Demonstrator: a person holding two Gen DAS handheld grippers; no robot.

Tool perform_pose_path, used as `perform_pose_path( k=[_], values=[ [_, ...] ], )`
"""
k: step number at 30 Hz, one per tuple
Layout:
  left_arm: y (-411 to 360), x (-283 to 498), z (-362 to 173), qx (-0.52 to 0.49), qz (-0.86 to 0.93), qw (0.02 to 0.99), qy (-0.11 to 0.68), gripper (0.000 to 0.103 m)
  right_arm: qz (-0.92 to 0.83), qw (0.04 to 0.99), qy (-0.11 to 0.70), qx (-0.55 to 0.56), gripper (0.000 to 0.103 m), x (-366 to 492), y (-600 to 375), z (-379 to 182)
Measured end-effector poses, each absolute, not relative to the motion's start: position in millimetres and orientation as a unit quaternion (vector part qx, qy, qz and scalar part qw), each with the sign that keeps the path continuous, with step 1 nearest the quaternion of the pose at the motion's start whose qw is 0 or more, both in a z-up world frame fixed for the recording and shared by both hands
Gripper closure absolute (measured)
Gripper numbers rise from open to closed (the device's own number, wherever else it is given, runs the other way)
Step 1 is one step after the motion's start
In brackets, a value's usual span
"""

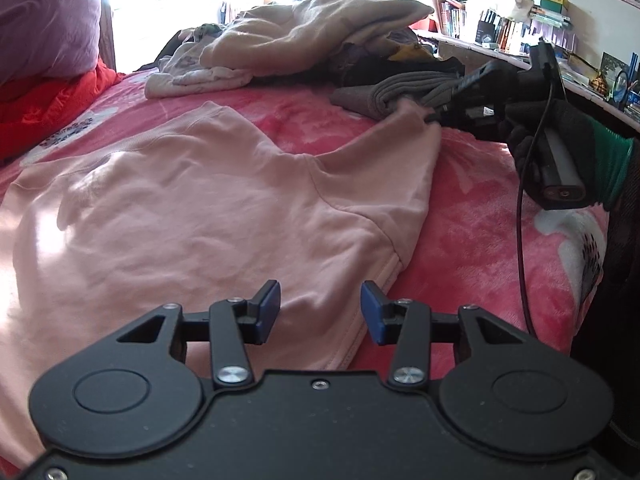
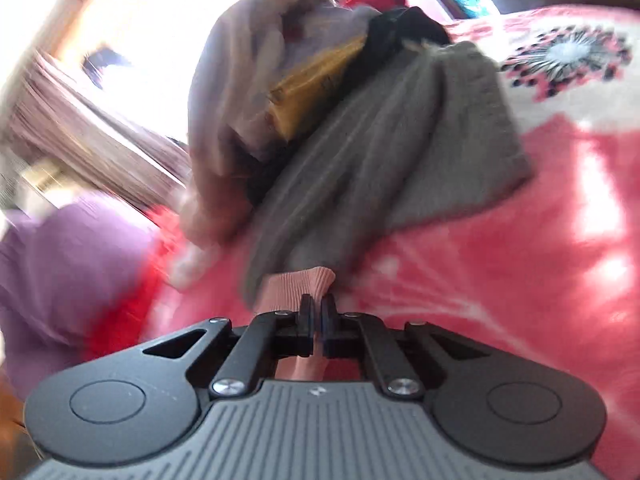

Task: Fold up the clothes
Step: 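Grasp the sleeve cuff with the right tool and pull it straight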

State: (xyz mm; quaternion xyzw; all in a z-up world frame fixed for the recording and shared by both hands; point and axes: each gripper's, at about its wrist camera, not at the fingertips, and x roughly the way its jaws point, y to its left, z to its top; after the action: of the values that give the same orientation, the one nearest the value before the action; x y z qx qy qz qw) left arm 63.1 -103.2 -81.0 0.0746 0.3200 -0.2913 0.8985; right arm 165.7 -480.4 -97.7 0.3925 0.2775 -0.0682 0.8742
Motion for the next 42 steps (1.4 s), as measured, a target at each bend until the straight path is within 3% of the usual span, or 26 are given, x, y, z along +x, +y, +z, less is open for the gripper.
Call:
perform_pose_path(
  k=[3, 4, 5, 7, 12, 13, 14, 15, 25, 27, 31, 32, 35, 42],
  values=[
    [-104, 64, -81, 0.073, -0.292, 0.898, 0.321, 0.06, -0.088, 0.875, 0.287, 0.38, 0.086, 171, -481, -103],
    [-105, 64, -81, 0.072, -0.292, 0.898, 0.32, 0.06, -0.089, 0.874, 0.274, 0.392, 0.079, 170, -484, -101],
    [-104, 64, -81, 0.072, -0.292, 0.898, 0.32, 0.06, -0.092, 0.877, 0.258, 0.395, 0.066, 170, -487, -97],
    [-104, 64, -82, 0.072, -0.292, 0.898, 0.321, 0.06, -0.095, 0.879, 0.234, 0.404, 0.057, 169, -494, -93],
    [-103, 65, -85, 0.07, -0.291, 0.896, 0.328, 0.06, -0.048, 0.841, 0.235, 0.485, 0.053, 191, -511, -110],
    [-103, 65, -85, 0.069, -0.291, 0.896, 0.328, 0.06, -0.042, 0.842, 0.235, 0.484, 0.057, 199, -512, -110],
    [-103, 65, -85, 0.07, -0.291, 0.896, 0.328, 0.06, -0.037, 0.847, 0.227, 0.479, 0.074, 205, -514, -107],
    [-103, 66, -86, 0.07, -0.291, 0.895, 0.33, 0.06, -0.033, 0.851, 0.22, 0.476, 0.08, 212, -517, -103],
    [-102, 73, -89, 0.065, -0.294, 0.892, 0.336, 0.06, -0.058, 0.856, 0.272, 0.435, 0.088, 299, -558, -96],
    [-102, 75, -87, 0.056, -0.297, 0.892, 0.338, 0.06, -0.053, 0.848, 0.279, 0.448, 0.085, 288, -557, -93],
    [-101, 73, -81, 0.042, -0.304, 0.892, 0.333, 0.06, -0.055, 0.854, 0.273, 0.44, 0.051, 240, -545, -87],
    [-101, 71, -80, 0.042, -0.306, 0.892, 0.33, 0.06, -0.055, 0.854, 0.268, 0.443, 0.047, 225, -541, -87],
    [-104, 63, -78, 0.049, -0.319, 0.891, 0.32, 0.06, -0.055, 0.855, 0.263, 0.443, 0.04, 186, -529, -91],
    [-121, 39, -82, 0.121, -0.329, 0.893, 0.281, 0.06, -0.037, 0.862, 0.258, 0.434, 0.041, 154, -492, -113]
  ],
)
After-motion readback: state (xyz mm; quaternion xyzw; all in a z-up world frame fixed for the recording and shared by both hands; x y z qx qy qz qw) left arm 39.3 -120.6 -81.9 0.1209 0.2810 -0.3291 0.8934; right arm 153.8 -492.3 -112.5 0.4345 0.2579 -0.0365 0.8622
